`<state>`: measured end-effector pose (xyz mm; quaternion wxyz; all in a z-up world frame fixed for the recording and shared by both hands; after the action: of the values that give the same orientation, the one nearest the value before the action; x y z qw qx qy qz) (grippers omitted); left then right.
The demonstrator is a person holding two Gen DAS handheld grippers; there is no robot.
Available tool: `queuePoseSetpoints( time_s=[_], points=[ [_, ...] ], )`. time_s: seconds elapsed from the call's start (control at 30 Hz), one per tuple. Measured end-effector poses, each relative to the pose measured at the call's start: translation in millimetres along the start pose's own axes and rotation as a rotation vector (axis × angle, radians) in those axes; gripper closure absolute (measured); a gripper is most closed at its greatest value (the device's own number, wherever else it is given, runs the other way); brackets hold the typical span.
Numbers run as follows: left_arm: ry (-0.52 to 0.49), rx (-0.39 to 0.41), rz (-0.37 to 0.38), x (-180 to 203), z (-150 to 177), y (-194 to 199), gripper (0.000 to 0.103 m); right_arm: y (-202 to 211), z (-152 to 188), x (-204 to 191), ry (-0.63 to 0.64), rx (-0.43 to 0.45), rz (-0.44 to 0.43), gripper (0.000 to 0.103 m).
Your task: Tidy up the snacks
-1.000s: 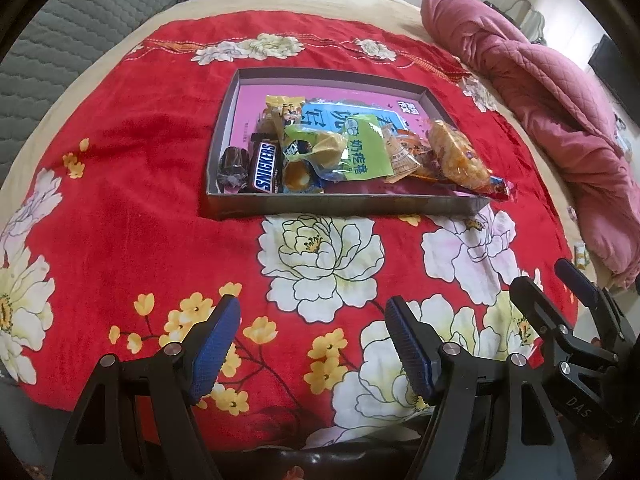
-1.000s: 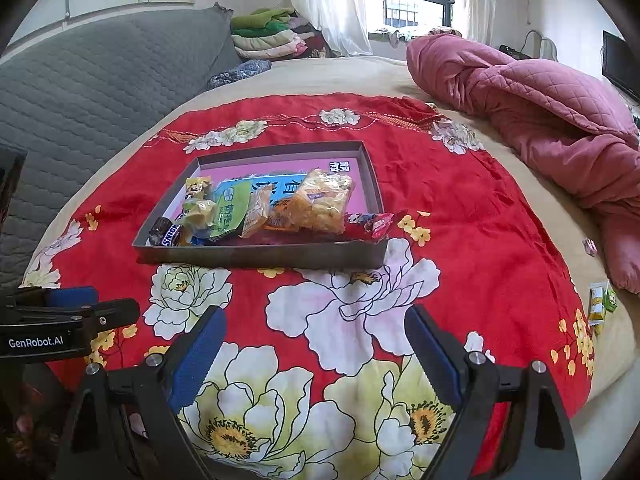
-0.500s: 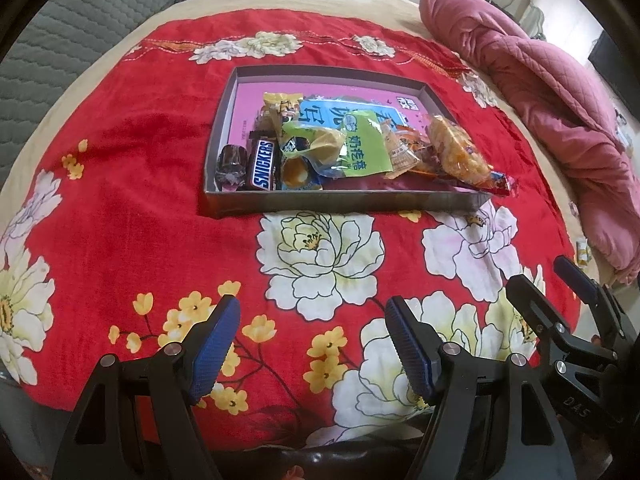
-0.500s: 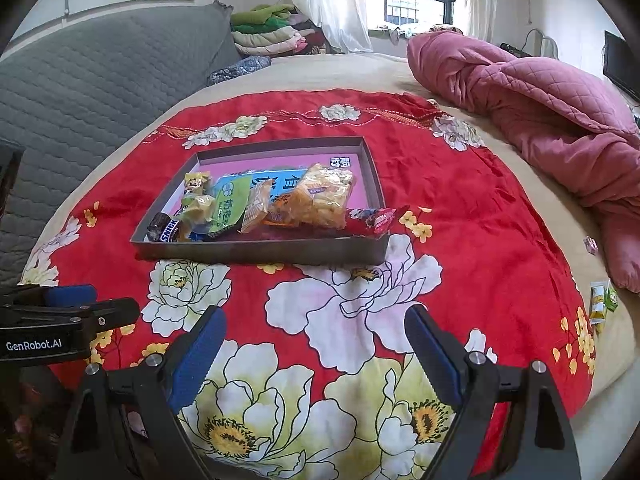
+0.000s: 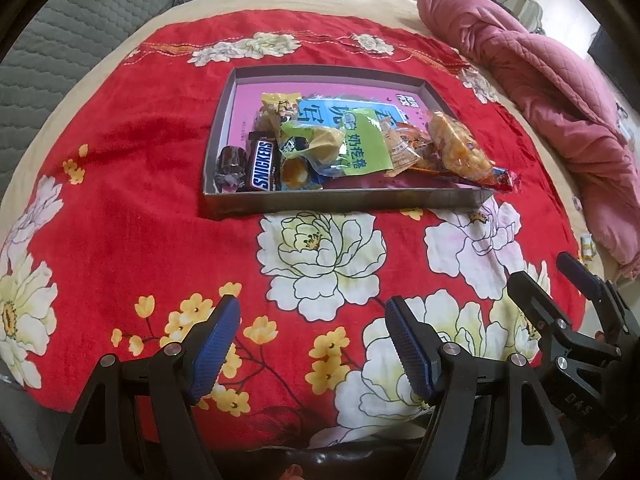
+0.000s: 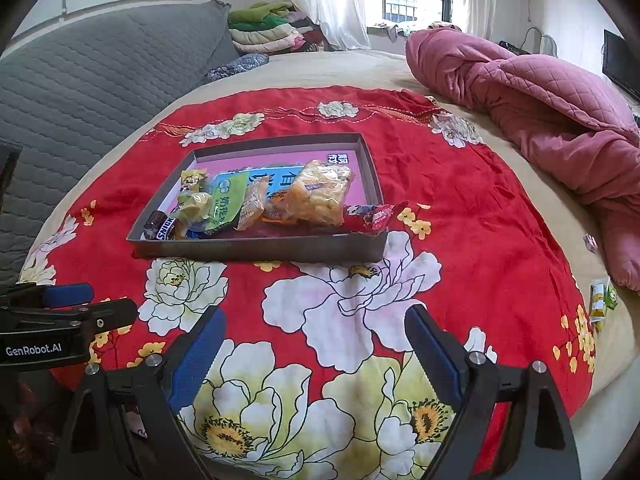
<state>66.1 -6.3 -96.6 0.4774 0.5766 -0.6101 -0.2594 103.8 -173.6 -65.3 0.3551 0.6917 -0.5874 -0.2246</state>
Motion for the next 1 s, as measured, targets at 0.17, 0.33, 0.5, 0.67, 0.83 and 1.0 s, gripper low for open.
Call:
queuePoseSetpoints(
  time_s=[0.17, 0.33, 0.5, 0.67, 0.83, 1.0],
  points=[
    [0.002, -0.003, 0.0, -0.2, 0.5, -1.2, 0.027, -1.9, 1.1, 1.2, -0.004, -0.005, 0.005, 0.013],
    [0.005, -0.003, -0.003, -1.5, 0.6, -1.6, 0.027, -2.2, 0.9, 0.7, 0.0, -0.002, 0.007, 0.013],
    [0.008, -0.006, -0.001, -2.5, 0.8, -2.2, 0.027, -3.6, 1.4, 0.8, 0.005, -0.004, 0.01, 0.013],
    [0.012, -0.004, -0.002, -3.1, 0.4, -2.4, 0.027, -3.4, 1.5, 0.3, 0.005, -0.004, 0.009, 0.013],
    [0.011, -0.006, -0.008, -4.0, 0.4, -2.3, 0.027, -5.0, 3.1, -0.8, 0.009, -0.008, 0.009, 0.013],
    [0.004, -0.001, -0.016, -3.8, -0.4, -1.9, 0.027, -5.5, 3.4, -0.6, 0.009, -0.009, 0.009, 0.013]
  ],
)
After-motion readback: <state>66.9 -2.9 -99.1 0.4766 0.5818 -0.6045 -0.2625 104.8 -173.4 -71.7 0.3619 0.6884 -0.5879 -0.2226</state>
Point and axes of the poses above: each gripper's, at about its wrist camera, not at the fingertips, and y roughly against the way its jaws point, x to its right, z to its underside, the point moved 10 cm from there along -y, roughly the way its jaws point, and after that the axes turned 10 degrees about z, right-handed, at the moved point
